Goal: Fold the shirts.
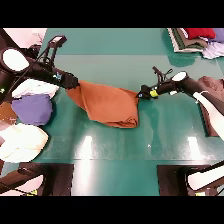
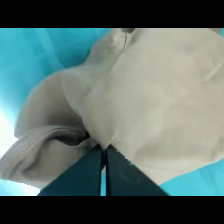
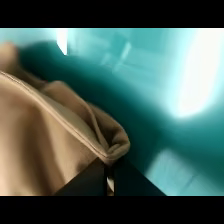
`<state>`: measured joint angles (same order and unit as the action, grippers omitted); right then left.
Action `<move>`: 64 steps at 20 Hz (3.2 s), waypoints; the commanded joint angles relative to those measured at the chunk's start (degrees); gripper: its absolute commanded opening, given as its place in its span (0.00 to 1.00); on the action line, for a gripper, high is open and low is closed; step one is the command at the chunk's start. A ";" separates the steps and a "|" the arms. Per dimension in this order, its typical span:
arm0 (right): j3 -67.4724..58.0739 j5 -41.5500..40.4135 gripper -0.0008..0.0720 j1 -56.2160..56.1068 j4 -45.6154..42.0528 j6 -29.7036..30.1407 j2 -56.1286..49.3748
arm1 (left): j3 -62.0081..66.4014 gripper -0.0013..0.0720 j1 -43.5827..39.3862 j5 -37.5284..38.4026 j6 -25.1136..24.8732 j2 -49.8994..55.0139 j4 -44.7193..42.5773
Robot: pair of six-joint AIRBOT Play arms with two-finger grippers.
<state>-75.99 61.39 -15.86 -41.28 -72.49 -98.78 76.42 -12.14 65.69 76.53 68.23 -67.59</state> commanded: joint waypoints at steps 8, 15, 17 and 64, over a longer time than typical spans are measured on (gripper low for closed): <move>-29.14 8.92 0.03 8.76 -11.67 -1.88 26.27 | 27.67 0.05 0.04 1.86 -0.04 -13.68 -10.01; -42.53 17.46 0.03 8.81 -20.35 -4.74 37.11 | 37.57 0.05 0.04 4.42 -0.04 -18.47 -6.01; -41.46 17.31 0.03 8.81 -22.45 -5.75 40.22 | 40.61 0.05 0.04 5.05 -0.04 -18.60 -3.85; 12.04 1.62 0.77 1.07 -15.78 -11.08 14.49 | -34.23 0.05 0.04 -7.37 1.07 -17.88 -8.31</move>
<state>-63.94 66.89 -15.44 -59.02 -82.48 -81.03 42.22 -12.05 58.26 77.62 50.33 -76.03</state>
